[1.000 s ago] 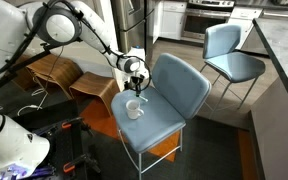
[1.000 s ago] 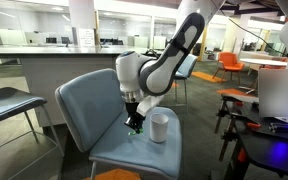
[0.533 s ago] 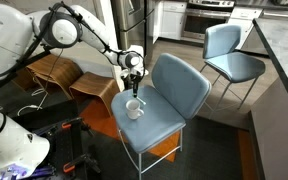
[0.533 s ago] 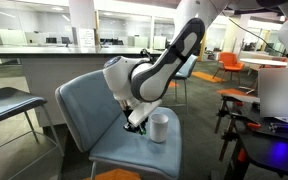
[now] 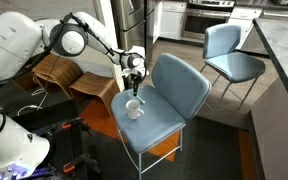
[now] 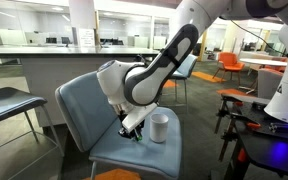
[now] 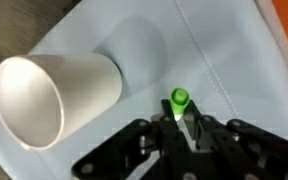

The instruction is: Take the marker out of the mug and put it on the chair

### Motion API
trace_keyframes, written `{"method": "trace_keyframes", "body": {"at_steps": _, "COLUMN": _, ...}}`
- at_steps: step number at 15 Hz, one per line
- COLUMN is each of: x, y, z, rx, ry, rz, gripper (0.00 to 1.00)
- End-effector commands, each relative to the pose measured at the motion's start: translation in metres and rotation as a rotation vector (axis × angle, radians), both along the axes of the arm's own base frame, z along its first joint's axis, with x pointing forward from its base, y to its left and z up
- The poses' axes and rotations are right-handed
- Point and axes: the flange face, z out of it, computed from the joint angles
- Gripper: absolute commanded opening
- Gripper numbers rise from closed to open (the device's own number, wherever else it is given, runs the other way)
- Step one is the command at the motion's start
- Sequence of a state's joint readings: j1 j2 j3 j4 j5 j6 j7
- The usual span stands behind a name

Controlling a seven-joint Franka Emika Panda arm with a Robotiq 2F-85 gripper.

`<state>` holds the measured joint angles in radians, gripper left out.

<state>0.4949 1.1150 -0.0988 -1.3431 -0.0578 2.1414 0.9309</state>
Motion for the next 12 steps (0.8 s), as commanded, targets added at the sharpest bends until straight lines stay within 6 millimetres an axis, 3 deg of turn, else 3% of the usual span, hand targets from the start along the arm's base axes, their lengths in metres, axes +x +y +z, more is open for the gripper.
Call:
{"method": "trace_keyframes", "body": {"at_steps": 1, "x": 0.008, "y": 0.005, "z": -0.003, "rx": 0.021, "ry": 0.024, "rz": 0.010, "gripper": 0.44}}
{"method": "trace_keyframes", "body": {"at_steps": 3, "x": 0.012, "y": 0.010, "z": -0.002, "rx": 0.039, "ry": 0.008, "rz": 0.024, "gripper": 0.50}}
{"method": "trace_keyframes", "body": {"at_steps": 6, "x": 0.017, "y": 0.014, "z": 0.007, "rx": 0.071, "ry": 0.000, "rz": 0.031, "gripper": 0.74}}
{"method": "trace_keyframes", "body": {"at_steps": 9, "x": 0.026, "y": 0.005, "z": 0.023, "rx": 0.102, "ry": 0.005, "rz": 0.027, "gripper": 0.95}}
{"method": "trace_keyframes", "body": {"at_steps": 12, "x": 0.037, "y": -0.013, "z": 0.041, "rx": 0.137, "ry": -0.008, "rz": 0.002, "gripper": 1.00}}
